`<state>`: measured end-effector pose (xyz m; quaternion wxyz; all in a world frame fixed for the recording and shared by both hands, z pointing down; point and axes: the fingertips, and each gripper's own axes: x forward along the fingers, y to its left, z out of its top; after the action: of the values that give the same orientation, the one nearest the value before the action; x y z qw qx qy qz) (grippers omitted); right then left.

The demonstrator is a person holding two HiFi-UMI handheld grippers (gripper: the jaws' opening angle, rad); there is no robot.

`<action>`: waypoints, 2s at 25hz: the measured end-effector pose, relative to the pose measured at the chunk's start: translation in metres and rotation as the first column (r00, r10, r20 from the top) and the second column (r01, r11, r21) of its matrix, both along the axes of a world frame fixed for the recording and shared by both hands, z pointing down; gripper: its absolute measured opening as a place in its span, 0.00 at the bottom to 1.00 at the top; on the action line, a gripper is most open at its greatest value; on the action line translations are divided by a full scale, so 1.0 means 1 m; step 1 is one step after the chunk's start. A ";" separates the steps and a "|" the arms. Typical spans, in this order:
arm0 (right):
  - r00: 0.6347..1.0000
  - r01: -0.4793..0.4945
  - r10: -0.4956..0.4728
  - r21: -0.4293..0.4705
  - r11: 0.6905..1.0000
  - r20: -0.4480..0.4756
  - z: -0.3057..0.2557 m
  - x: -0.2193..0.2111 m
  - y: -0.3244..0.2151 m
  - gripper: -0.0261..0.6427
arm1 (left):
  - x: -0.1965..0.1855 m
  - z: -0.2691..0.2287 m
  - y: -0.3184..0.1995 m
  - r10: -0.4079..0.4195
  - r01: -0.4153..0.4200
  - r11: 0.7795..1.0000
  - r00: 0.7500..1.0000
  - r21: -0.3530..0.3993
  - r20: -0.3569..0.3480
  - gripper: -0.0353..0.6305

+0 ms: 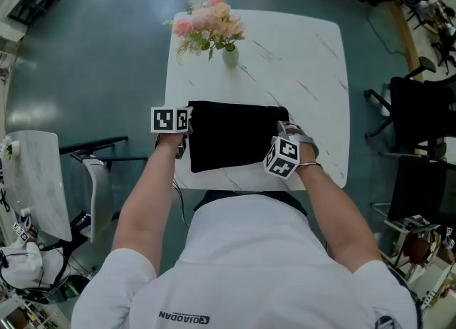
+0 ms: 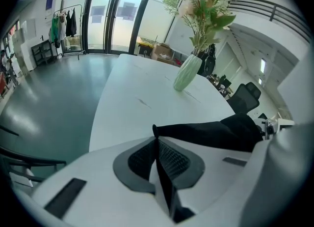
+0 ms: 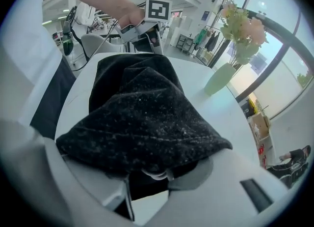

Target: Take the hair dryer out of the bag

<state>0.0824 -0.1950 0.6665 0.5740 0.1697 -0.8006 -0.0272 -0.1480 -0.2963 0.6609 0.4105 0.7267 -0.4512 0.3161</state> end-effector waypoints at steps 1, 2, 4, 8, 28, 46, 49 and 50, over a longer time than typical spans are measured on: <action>1.000 -0.007 0.007 -0.002 1.000 0.003 -0.001 0.003 0.001 0.33 | -0.003 -0.001 0.000 -0.006 0.006 1.000 1.000 0.003 0.003 0.10; 1.000 -0.013 0.013 -0.004 1.000 0.005 -0.002 0.006 0.001 0.33 | -0.007 -0.002 0.000 -0.016 0.016 1.000 1.000 0.005 0.004 0.10; 1.000 -0.026 0.026 -0.008 1.000 0.007 -0.001 0.011 0.003 0.33 | -0.016 -0.004 0.000 -0.039 0.039 0.999 0.999 0.006 0.008 0.10; 0.998 -0.055 0.055 -0.013 0.998 0.008 -0.003 0.022 0.008 0.33 | -0.034 -0.004 0.003 -0.074 0.074 0.997 0.997 -0.001 0.023 0.10; 0.994 -0.083 0.086 -0.034 0.996 0.072 -0.009 0.042 0.018 0.44 | -0.017 -0.008 0.168 0.100 -0.099 0.990 0.995 -0.102 0.009 0.37; 1.000 0.007 -0.009 -0.080 0.997 -0.028 0.007 0.022 0.020 0.41 | -0.015 0.017 0.190 0.189 -0.155 0.976 0.952 -0.154 0.241 0.15; 1.000 0.013 -0.013 -0.083 0.996 0.006 0.002 0.022 0.030 0.39 | -0.022 0.013 0.186 0.184 -0.153 0.978 0.952 -0.143 0.244 0.13; 1.000 0.016 -0.015 -0.083 0.996 0.014 0.001 0.023 0.033 0.39 | -0.025 0.011 0.185 0.178 -0.148 0.979 0.954 -0.139 0.242 0.13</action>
<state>0.1052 -0.1624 0.6673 0.5751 0.1394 -0.8061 0.0029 -0.1730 -0.1115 0.6720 0.3647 0.6893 -0.4186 0.4655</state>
